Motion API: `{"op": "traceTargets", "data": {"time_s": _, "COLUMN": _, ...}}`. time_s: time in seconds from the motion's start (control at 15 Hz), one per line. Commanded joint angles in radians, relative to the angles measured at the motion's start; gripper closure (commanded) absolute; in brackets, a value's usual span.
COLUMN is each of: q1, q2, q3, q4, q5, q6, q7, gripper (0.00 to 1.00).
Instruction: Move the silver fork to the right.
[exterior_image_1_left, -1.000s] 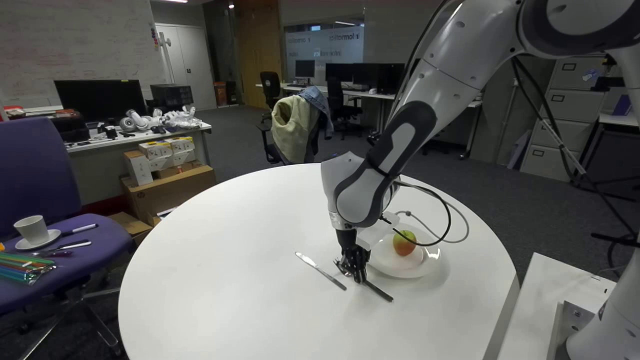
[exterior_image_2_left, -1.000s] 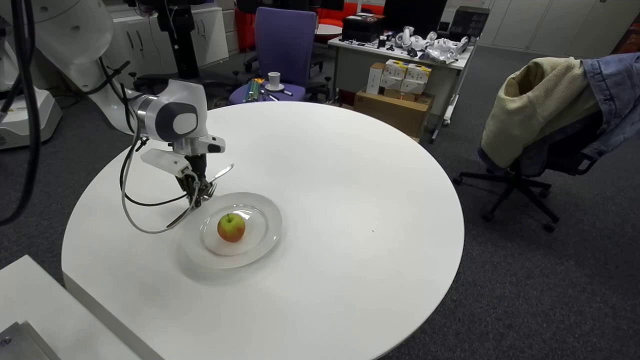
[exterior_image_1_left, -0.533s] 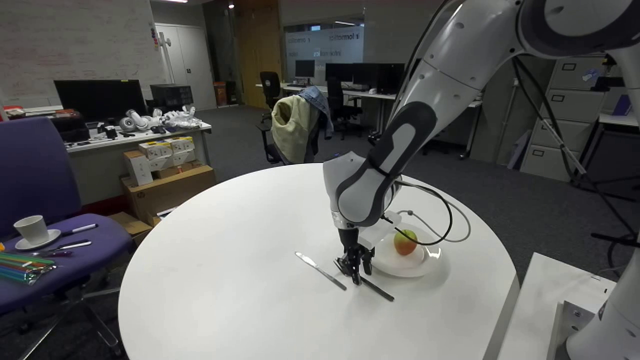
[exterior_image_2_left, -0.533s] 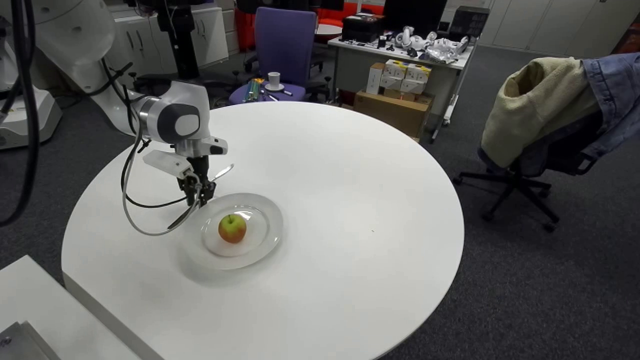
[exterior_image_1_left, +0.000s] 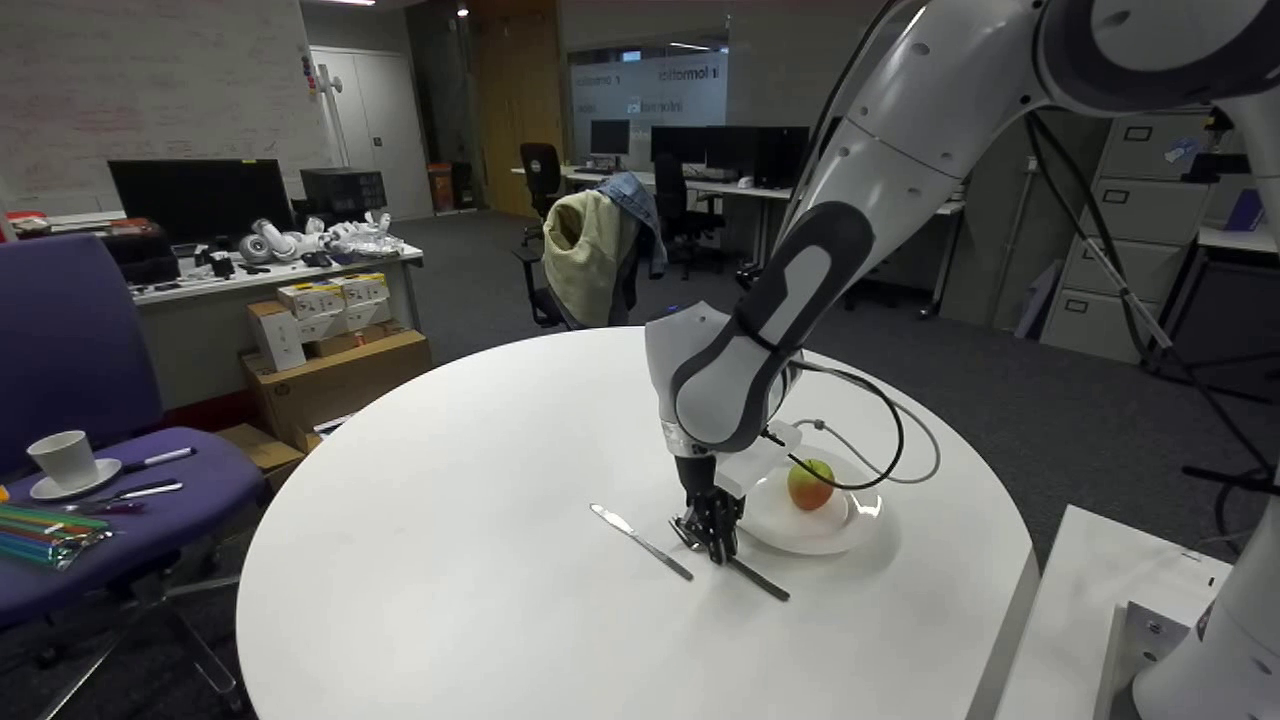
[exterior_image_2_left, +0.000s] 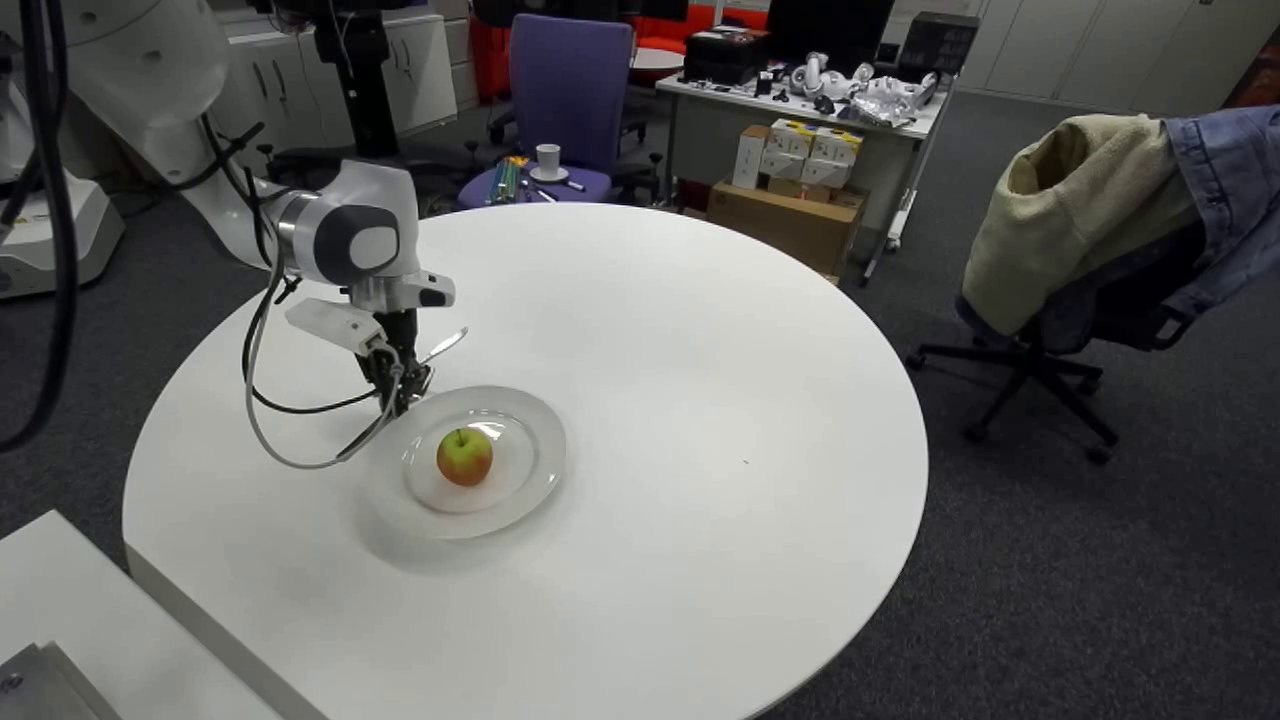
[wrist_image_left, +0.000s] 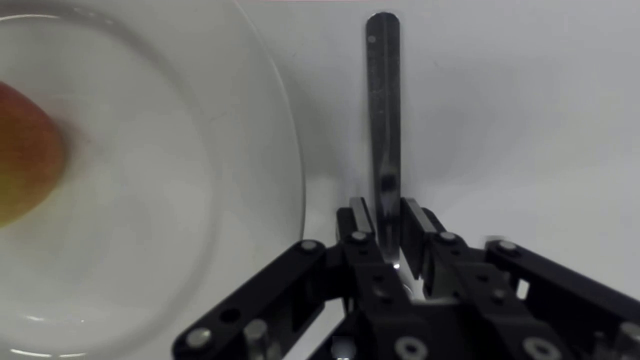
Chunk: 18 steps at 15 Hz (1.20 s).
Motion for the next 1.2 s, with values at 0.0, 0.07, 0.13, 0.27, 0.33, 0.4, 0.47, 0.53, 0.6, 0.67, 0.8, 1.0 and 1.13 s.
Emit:
{"op": "traceTargets", "data": {"time_s": 0.0, "q1": 0.0, "q2": -0.036, "q3": -0.005, "q4": -0.027, "q5": -0.023, "q6": 0.02, "q7": -0.006, "gripper": 0.72}}
{"op": "traceTargets", "data": {"time_s": 0.07, "q1": 0.0, "q2": -0.037, "q3": -0.005, "q4": -0.027, "q5": -0.025, "q6": 0.02, "q7": -0.006, "gripper": 0.7}}
{"op": "traceTargets", "data": {"time_s": 0.13, "q1": 0.0, "q2": -0.037, "q3": -0.005, "q4": -0.027, "q5": -0.027, "q6": 0.02, "q7": -0.006, "gripper": 0.69}}
{"op": "traceTargets", "data": {"time_s": 0.27, "q1": 0.001, "q2": -0.039, "q3": -0.005, "q4": -0.027, "q5": -0.03, "q6": 0.018, "q7": -0.006, "gripper": 0.68}}
{"op": "traceTargets", "data": {"time_s": 0.33, "q1": 0.001, "q2": -0.04, "q3": -0.005, "q4": -0.027, "q5": -0.03, "q6": 0.018, "q7": -0.005, "gripper": 0.68}}
{"op": "traceTargets", "data": {"time_s": 0.4, "q1": 0.002, "q2": -0.041, "q3": -0.006, "q4": -0.027, "q5": -0.032, "q6": 0.018, "q7": -0.005, "gripper": 0.71}}
{"op": "traceTargets", "data": {"time_s": 0.47, "q1": 0.002, "q2": -0.044, "q3": -0.006, "q4": -0.028, "q5": -0.034, "q6": 0.017, "q7": -0.005, "gripper": 0.72}}
{"op": "traceTargets", "data": {"time_s": 0.53, "q1": 0.003, "q2": -0.048, "q3": -0.006, "q4": -0.028, "q5": -0.036, "q6": 0.017, "q7": -0.004, "gripper": 0.73}}
{"op": "traceTargets", "data": {"time_s": 0.6, "q1": 0.004, "q2": -0.053, "q3": -0.006, "q4": -0.029, "q5": -0.039, "q6": 0.017, "q7": -0.003, "gripper": 0.74}}
{"op": "traceTargets", "data": {"time_s": 0.67, "q1": 0.005, "q2": -0.063, "q3": -0.006, "q4": -0.032, "q5": -0.041, "q6": 0.019, "q7": -0.003, "gripper": 0.74}}
{"op": "traceTargets", "data": {"time_s": 0.8, "q1": 0.009, "q2": -0.085, "q3": -0.007, "q4": -0.035, "q5": -0.05, "q6": 0.018, "q7": -0.001, "gripper": 0.75}}
{"op": "traceTargets", "data": {"time_s": 1.0, "q1": 0.011, "q2": -0.114, "q3": -0.006, "q4": -0.034, "q5": -0.065, "q6": 0.017, "q7": 0.001, "gripper": 0.77}}
{"op": "traceTargets", "data": {"time_s": 1.13, "q1": 0.009, "q2": -0.126, "q3": -0.004, "q4": -0.028, "q5": -0.071, "q6": 0.016, "q7": 0.001, "gripper": 0.77}}
